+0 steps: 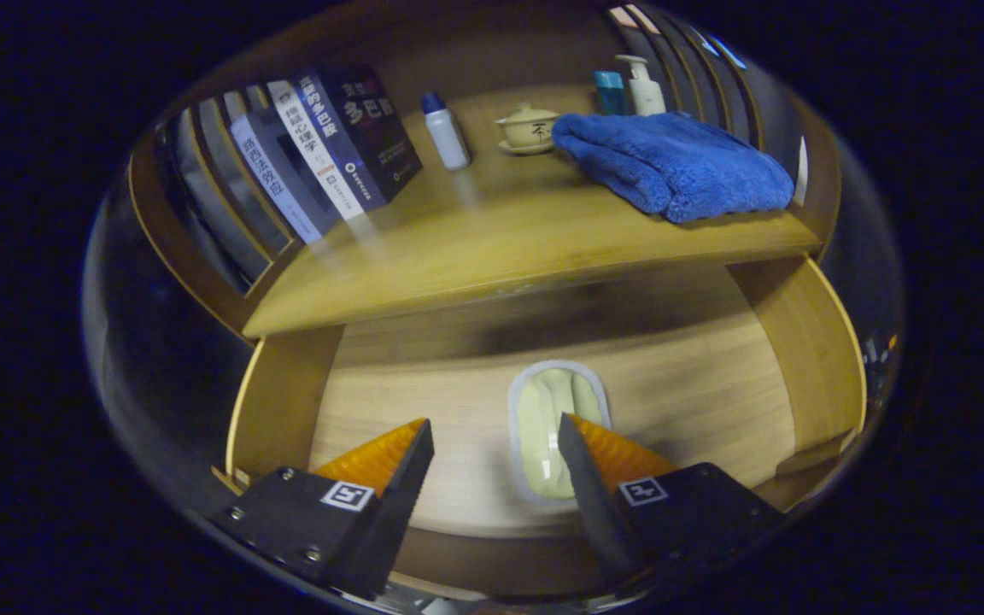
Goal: Pull open the drawer, take out the items inside it, and place them on the countertop above the cabinet.
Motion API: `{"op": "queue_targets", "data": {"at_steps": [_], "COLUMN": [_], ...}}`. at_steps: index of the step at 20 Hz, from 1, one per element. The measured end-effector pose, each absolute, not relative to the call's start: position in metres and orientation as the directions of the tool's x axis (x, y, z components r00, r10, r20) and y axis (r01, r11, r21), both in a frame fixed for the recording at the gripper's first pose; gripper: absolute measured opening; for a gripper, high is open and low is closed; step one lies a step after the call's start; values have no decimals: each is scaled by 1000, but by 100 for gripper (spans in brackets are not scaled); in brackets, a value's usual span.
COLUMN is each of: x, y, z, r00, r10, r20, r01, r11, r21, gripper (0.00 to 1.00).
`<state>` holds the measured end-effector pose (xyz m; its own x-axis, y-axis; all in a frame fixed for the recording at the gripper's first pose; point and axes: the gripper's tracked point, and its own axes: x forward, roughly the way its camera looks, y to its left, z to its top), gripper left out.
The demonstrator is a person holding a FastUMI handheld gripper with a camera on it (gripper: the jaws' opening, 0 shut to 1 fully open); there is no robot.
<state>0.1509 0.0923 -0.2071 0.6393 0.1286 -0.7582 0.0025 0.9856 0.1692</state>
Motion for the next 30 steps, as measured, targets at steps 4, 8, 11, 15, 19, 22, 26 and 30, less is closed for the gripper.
{"op": "queue_targets", "data": {"at_steps": [4, 8, 11, 15, 19, 22, 26, 30], "x": [133, 121, 122, 122, 117, 115, 127, 125], "y": [90, 83, 83, 83, 83, 81, 77, 68], "z": [-212, -216, -216, -215, -216, -216, -214, -209], "r00": [582, 547, 541, 531, 507, 499, 528, 545], "r10": [102, 97, 121, 161, 195, 227, 240, 186], "r20": [-807, -831, -832, -832, -840, -836, -815, -818], "r01": [19, 14, 14, 26, 0, -9, -14, -21], "r11": [990, 992, 988, 978, 974, 966, 962, 978], "r21": [139, 125, 153, 206, 227, 256, 274, 209], "gripper": [84, 79, 79, 79, 78, 79, 83, 83]}}
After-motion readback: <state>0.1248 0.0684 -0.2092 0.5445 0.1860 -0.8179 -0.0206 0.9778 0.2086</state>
